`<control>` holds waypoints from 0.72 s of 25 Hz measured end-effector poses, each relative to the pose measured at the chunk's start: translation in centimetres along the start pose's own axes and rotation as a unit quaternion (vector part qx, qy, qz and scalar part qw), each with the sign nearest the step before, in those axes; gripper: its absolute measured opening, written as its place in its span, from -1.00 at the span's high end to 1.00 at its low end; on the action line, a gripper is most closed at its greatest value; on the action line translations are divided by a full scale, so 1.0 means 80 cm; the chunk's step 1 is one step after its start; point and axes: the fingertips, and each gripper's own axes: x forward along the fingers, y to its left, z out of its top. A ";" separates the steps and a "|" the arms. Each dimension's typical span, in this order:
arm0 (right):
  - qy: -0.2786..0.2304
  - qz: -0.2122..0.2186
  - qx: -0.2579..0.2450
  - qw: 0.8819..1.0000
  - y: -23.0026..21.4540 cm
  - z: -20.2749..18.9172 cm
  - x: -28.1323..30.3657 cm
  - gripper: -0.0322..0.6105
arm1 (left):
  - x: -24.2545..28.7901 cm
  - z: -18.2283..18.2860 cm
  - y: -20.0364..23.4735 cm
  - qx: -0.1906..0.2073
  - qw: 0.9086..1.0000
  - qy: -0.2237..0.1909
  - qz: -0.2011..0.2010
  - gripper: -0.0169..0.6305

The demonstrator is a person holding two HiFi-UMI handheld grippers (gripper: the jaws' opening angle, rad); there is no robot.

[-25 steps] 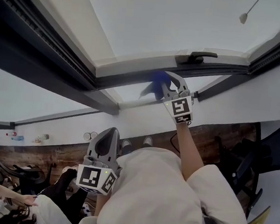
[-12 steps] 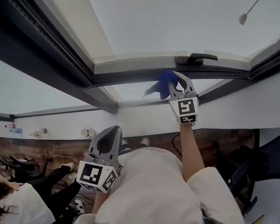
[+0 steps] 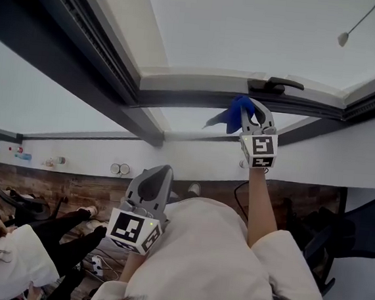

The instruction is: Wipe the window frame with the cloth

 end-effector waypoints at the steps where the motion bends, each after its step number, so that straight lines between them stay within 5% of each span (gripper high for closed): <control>1: 0.001 0.003 0.005 1.000 0.001 0.001 -0.001 0.76 | -0.001 -0.002 -0.001 -0.001 1.000 0.001 -0.001 0.92; 8: -0.053 0.059 0.074 0.994 0.039 0.021 -0.054 0.76 | -0.002 -0.012 -0.008 0.002 0.999 0.018 -0.040 0.92; 18: -0.028 -0.031 0.168 0.985 0.041 0.022 -0.169 0.76 | 0.013 -0.020 -0.017 0.007 0.986 0.048 -0.159 0.92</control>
